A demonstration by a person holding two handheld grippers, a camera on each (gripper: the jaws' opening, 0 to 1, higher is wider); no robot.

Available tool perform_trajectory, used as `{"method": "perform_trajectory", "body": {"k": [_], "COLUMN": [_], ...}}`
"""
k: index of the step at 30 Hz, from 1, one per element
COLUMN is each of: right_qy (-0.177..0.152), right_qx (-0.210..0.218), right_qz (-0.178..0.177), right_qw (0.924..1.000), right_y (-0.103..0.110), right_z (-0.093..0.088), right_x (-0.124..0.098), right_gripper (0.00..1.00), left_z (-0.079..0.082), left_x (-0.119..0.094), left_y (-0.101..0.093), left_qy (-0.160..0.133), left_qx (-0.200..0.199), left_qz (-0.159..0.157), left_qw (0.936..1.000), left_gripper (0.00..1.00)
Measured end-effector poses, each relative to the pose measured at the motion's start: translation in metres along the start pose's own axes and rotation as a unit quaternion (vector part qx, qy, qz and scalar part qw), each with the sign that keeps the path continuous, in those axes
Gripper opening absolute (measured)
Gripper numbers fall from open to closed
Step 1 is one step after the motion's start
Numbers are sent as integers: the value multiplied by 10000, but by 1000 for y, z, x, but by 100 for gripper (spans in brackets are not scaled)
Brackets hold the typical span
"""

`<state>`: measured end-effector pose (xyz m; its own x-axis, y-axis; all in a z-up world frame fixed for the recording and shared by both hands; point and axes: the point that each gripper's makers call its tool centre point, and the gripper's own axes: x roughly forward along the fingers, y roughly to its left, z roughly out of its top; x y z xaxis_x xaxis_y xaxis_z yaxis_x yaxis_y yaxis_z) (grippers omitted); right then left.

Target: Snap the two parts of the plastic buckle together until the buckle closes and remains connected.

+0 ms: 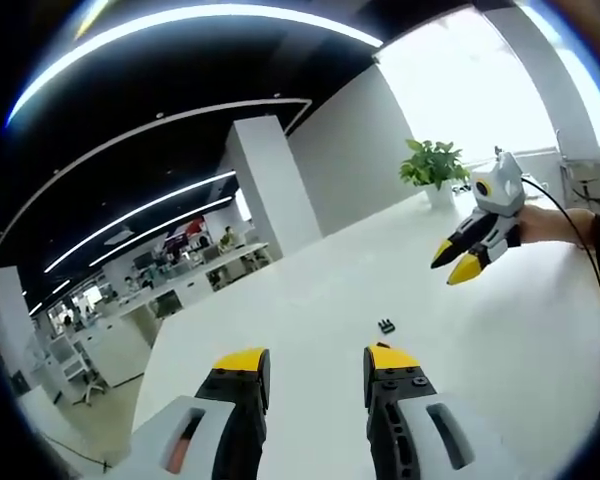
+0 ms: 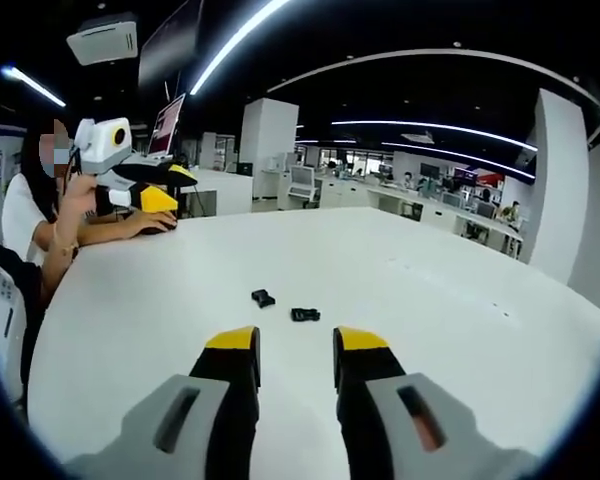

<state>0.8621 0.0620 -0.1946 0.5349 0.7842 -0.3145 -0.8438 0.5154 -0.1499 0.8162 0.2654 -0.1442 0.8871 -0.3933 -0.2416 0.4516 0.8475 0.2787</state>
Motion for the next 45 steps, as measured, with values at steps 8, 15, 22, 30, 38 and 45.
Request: {"method": "perform_trajectory", "body": {"k": [8,15,22,30,38,45], "right_qy": [121,167,234,228,301,421], "right_qx": [157,335,411,423,422,667], "right_qz": [159,242,317,296,349,332], "right_qw": [9997,9990,9984,9984,9980,9963], "right_y": [5,8,11,9,9,4], "right_z": [-6,-11,-16,-14,-14,-19], "right_x": [9,17,26,35,48,59], "right_gripper": [29,26,26,25,24,24], "left_z": [-3,-3,2,-7,-15,-18], "left_x": [7,12,18,27,32,33], "left_y": [6,8,2,-6,-8,-10], "left_qy": [109,94,-135,-288,-286,-338], "left_qx": [-16,-114,-142,-298,-240,-373], "left_qz": [-34,-105,-272,-419,-423,-465], "left_qw": [9999,9998,9994,9983,9984,9976], "left_gripper": [38,38,37,37,36,36]}}
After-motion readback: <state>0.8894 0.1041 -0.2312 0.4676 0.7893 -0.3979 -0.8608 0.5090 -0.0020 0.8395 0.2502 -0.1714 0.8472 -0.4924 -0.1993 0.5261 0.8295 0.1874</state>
